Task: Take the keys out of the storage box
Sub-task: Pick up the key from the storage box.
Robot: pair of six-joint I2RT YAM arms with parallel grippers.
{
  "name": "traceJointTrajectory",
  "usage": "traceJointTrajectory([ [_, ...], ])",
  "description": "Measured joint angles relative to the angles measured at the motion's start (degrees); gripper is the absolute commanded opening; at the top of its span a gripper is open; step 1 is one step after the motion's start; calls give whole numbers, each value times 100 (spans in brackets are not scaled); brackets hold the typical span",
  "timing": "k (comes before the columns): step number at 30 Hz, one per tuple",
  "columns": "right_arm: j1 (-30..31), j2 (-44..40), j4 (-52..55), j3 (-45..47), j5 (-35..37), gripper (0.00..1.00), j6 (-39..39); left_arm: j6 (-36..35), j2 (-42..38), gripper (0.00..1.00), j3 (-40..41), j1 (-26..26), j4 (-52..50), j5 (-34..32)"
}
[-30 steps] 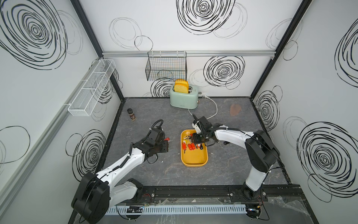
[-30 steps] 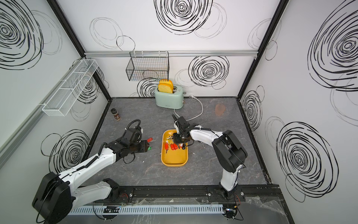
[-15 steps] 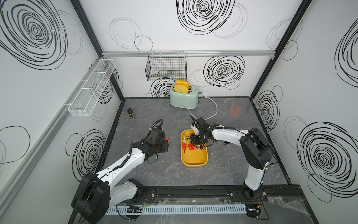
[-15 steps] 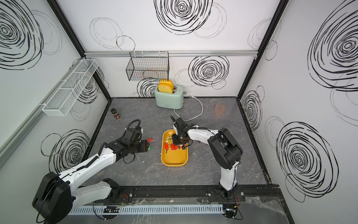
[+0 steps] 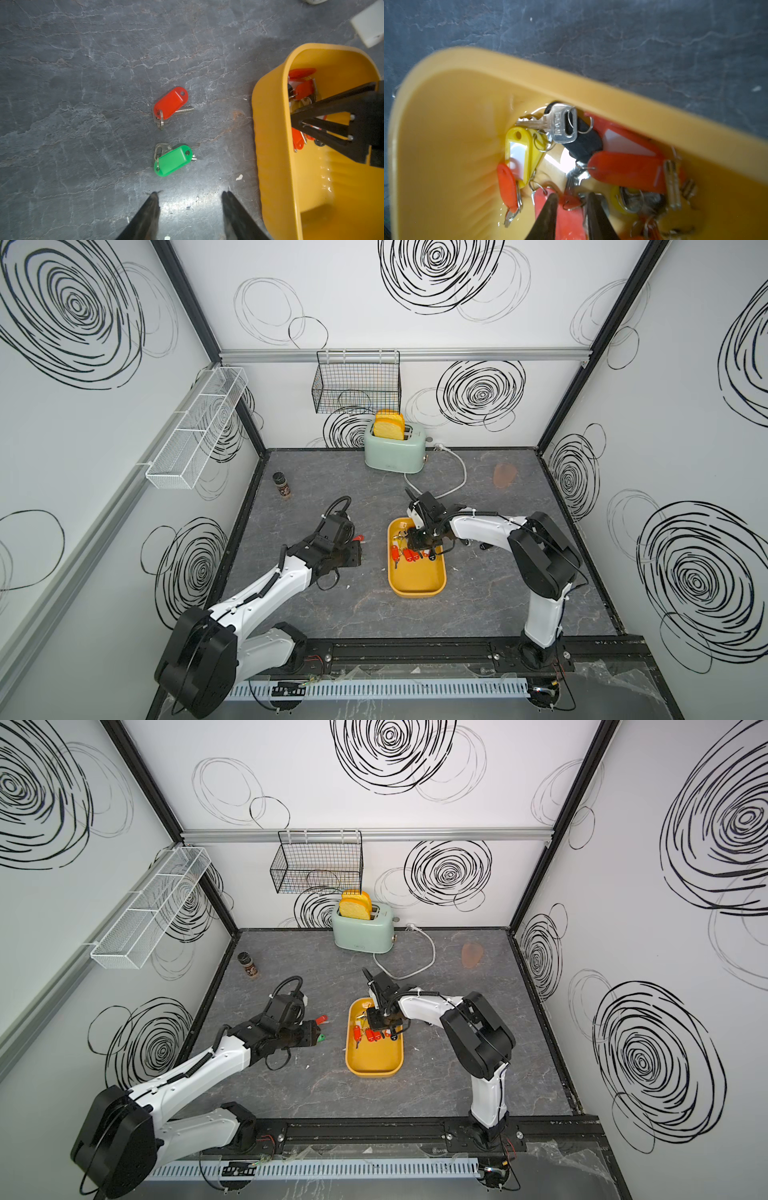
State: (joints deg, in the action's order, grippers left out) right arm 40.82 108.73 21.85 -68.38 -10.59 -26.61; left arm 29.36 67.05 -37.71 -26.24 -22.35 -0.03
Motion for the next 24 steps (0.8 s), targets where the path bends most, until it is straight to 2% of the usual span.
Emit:
traceJointTrajectory([
  [6, 0, 0, 7, -7, 61, 22, 11, 0, 15, 53, 0, 0, 4, 0],
  [9, 0, 0, 22, -33, 87, 16, 24, 0, 15, 53, 0, 0, 7, -2],
  [18, 0, 0, 63, -83, 138, 4, 50, 0, 15, 53, 0, 0, 9, -2],
  [24, 4, -2, 83, -122, 142, 0, 59, 0, 15, 53, 0, 0, 15, -4],
])
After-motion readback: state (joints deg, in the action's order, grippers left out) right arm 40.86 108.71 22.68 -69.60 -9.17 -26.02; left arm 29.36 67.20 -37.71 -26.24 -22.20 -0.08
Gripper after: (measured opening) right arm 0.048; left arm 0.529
